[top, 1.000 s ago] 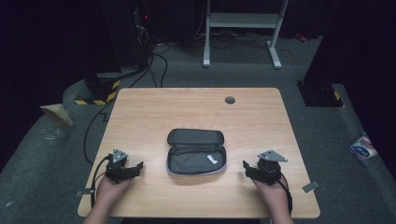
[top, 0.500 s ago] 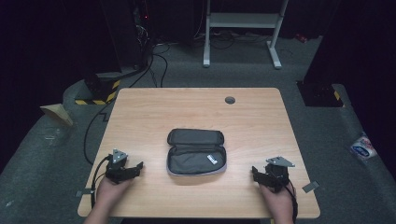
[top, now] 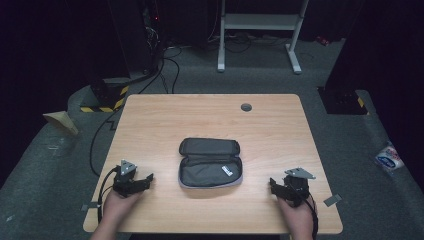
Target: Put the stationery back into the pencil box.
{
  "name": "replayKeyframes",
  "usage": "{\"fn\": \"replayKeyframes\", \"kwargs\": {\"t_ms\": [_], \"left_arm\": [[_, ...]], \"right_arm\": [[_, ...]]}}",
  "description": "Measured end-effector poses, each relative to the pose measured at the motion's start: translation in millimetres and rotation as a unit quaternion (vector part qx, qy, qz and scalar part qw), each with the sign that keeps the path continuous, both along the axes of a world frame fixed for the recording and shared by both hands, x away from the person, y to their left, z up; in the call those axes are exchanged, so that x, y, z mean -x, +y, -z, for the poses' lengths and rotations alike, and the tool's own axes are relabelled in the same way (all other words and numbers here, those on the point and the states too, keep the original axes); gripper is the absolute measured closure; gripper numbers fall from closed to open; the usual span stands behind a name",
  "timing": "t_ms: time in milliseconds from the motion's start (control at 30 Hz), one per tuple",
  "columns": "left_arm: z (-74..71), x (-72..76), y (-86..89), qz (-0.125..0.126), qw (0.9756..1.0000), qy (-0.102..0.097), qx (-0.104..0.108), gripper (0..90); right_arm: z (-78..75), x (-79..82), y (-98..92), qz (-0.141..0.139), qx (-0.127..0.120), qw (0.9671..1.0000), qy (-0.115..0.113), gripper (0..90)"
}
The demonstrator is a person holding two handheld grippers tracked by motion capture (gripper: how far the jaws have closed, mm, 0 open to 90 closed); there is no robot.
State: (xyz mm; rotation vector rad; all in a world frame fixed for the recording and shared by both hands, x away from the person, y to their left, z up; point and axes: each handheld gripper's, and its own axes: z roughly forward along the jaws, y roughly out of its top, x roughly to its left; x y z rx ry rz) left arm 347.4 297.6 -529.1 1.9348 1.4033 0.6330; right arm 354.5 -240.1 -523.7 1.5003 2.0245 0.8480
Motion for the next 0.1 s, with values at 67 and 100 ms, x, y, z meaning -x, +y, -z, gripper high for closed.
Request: {"fn": "replayKeyframes", "kwargs": {"t_ms": [67, 100], "left_arm": [[0.0, 0.6, -0.1, 0.001, 1.0, 0.0, 0.0, 23.0], [0.0, 0.6, -0.1, 0.001, 1.0, 0.0, 0.0, 23.0]], "right_arm": [[0.0, -0.2, 0.1, 0.001, 0.001, 1.0, 0.0, 22.7], [0.0, -0.3, 0.2, 0.001, 0.001, 1.0, 0.0, 22.8]]}}
